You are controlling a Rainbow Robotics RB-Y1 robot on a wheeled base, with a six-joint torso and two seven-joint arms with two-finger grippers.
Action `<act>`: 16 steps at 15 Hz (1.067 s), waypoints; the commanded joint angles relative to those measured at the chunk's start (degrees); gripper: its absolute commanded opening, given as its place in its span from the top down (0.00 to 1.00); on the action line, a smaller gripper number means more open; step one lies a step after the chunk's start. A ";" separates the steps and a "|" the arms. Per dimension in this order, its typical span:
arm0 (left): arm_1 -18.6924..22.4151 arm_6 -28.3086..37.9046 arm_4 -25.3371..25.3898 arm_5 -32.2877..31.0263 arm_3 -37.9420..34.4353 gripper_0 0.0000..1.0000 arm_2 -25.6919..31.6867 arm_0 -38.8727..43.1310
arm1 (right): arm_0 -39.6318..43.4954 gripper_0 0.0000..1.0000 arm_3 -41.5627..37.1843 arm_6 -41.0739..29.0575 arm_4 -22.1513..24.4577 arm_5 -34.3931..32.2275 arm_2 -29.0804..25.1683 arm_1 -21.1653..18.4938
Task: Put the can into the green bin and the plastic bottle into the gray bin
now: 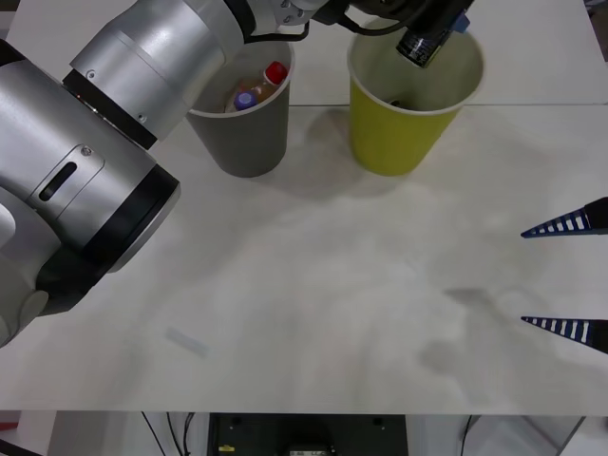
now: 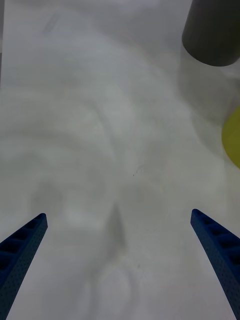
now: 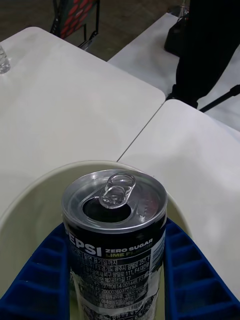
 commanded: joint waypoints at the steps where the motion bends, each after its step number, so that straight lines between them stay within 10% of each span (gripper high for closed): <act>1: 0.86 -2.80 1.48 -2.59 -0.27 0.00 0.00 -0.01 | 0.00 0.00 0.00 0.00 0.00 0.00 0.00 0.00; 8: 13.16 -9.13 16.86 -14.72 -8.18 0.00 0.00 1.31 | 0.00 0.00 0.00 0.00 0.00 0.00 0.00 0.00; 16: 27.84 -9.48 17.92 -19.73 -50.45 0.00 11.87 31.02 | 0.00 0.00 0.00 0.00 0.00 0.00 0.00 0.00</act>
